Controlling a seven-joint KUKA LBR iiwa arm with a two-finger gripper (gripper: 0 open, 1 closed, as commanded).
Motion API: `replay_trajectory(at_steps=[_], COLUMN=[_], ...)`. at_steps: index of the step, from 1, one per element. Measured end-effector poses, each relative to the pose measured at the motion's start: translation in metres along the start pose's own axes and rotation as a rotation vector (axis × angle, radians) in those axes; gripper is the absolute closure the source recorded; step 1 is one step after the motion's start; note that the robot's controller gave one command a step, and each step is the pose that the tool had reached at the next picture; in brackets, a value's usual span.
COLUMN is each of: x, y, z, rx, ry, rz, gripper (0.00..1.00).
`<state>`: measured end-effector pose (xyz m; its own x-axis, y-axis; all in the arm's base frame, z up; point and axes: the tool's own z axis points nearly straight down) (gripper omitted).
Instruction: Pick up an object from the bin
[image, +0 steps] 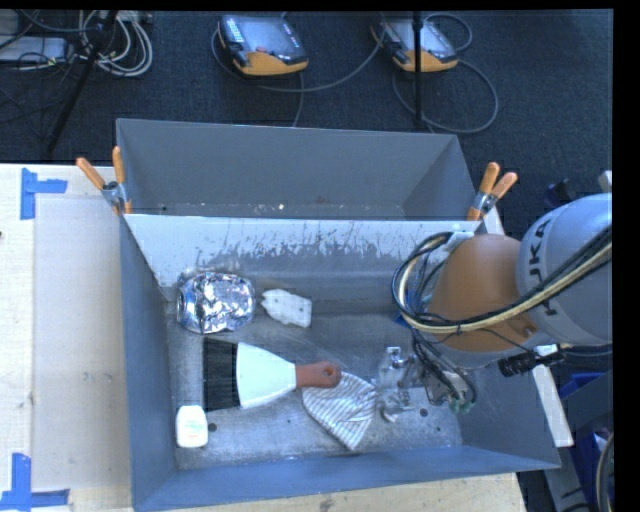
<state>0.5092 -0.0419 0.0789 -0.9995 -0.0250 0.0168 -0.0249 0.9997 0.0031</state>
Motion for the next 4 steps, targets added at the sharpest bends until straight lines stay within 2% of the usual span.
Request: replay_trajectory(at_steps=[1,4], x=[0.001,0.0], y=[0.0,0.0], z=[-0.003,-0.054], rx=[0.0,0.003], ry=[-0.002,-0.019], rz=[-0.001,-0.002], gripper=[1.0,1.0])
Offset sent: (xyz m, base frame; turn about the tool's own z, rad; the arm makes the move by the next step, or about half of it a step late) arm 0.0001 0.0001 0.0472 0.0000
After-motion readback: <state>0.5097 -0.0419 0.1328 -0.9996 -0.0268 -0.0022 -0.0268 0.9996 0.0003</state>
